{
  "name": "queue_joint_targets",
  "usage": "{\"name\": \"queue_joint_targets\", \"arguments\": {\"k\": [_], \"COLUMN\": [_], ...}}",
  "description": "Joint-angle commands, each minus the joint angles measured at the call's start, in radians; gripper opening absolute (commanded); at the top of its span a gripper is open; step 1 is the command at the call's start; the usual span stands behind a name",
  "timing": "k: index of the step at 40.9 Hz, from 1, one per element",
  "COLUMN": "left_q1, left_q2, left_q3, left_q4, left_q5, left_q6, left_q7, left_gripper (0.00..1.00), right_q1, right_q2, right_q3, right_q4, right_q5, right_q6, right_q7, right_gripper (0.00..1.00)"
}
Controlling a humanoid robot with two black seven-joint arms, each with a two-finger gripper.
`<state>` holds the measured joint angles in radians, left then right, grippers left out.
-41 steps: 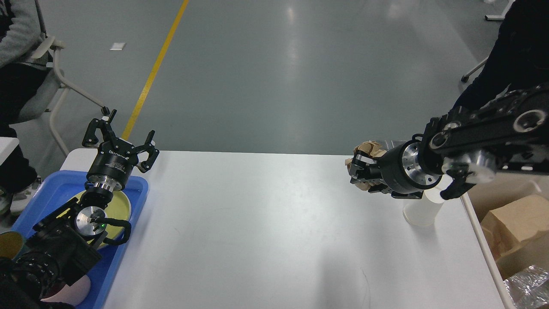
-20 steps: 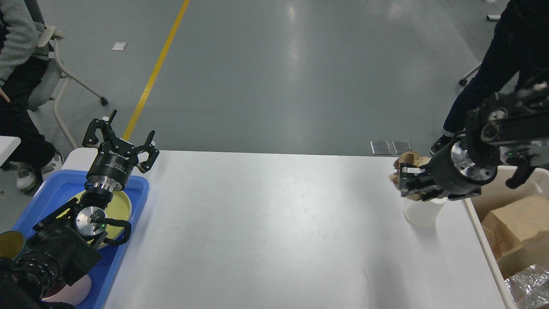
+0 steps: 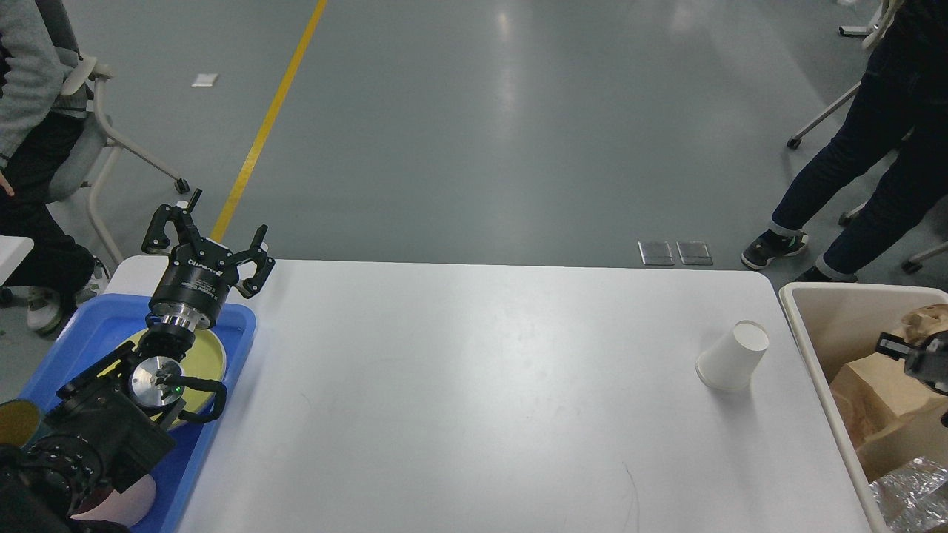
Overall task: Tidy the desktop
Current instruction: 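Lift the crumpled paper into the cardboard bin and release, then bring the right gripper back over the white paper cup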
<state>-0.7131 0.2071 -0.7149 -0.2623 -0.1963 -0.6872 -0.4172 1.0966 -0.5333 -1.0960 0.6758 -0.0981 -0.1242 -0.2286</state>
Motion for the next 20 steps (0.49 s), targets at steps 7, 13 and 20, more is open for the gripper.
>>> {"name": "queue_joint_targets", "arguments": {"k": [7,13,20], "left_q1": [0.0,0.0,0.0], "left_q2": [0.0,0.0,0.0], "left_q3": [0.0,0.0,0.0], "left_q4": [0.0,0.0,0.0], "left_q5": [0.0,0.0,0.0], "left_q6": [0.0,0.0,0.0], "left_q7": [0.0,0.0,0.0], "left_gripper": [1.0,1.0,1.0], "right_q1": [-0.336,-0.339,-0.337], "right_q2": [0.144,0.15,0.153], "right_q3": [0.107,0.108,0.111], "right_q4": [-0.489,-0.499,-0.502], "right_q5": [0.193,0.205,0.207], "right_q6": [0.021,0.021,0.026], "right_q7": [0.0,-0.001,-0.001], "right_gripper": [1.0,1.0,1.0]}}
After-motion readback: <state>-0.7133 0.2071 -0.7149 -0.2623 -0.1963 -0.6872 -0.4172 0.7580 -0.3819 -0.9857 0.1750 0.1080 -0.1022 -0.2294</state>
